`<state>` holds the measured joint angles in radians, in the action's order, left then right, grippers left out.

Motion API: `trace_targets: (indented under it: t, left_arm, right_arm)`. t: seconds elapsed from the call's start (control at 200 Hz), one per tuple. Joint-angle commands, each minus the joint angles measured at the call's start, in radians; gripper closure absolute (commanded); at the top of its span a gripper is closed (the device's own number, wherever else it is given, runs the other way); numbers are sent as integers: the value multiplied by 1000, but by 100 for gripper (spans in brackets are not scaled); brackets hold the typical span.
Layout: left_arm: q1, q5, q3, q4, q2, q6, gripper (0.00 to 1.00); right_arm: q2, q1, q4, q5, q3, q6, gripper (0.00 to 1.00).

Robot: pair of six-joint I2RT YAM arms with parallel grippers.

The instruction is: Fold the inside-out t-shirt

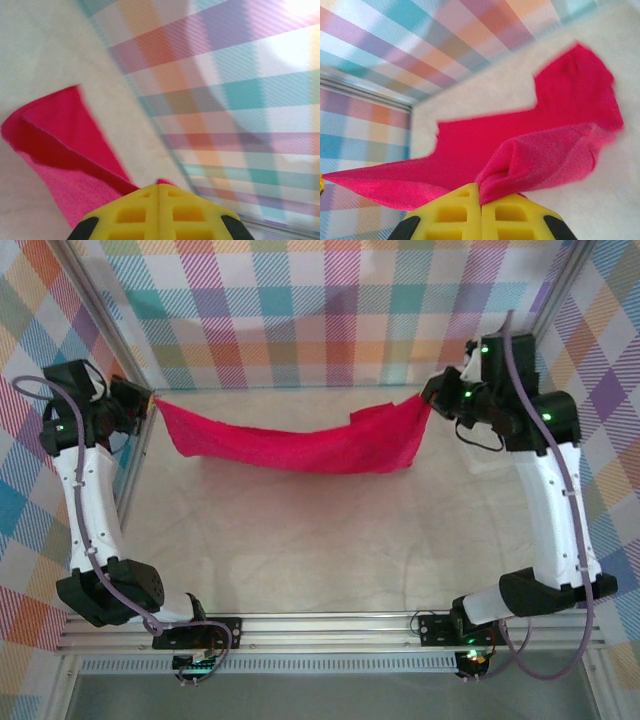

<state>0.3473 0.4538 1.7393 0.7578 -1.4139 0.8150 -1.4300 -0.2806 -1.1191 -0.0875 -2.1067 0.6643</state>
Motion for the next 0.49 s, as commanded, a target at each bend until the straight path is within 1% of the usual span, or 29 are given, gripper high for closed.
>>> trace_targets:
  t: [0.0,0.105,0.225,0.375,0.49]
  left_arm:
    - [-5,24,142,-11,62,43,100]
    - [-7,-10,290,9,70,53,100]
    - [-4,-21,442,20,65,65,100]
    - [-1,-34,578,3,69,81,100]
    - [5,-74,661,2,63,73,100]
  right_arm:
    - [94,5,126,-30,-89,-24,100]
    - [157,5,180,-46,-124,-29,100]
    - [209,5,196,-63,-168,-39,100]
    - [254,4,213,-75,-225,-48,100]
    - [246,5,184,-37,-297,-88,100]
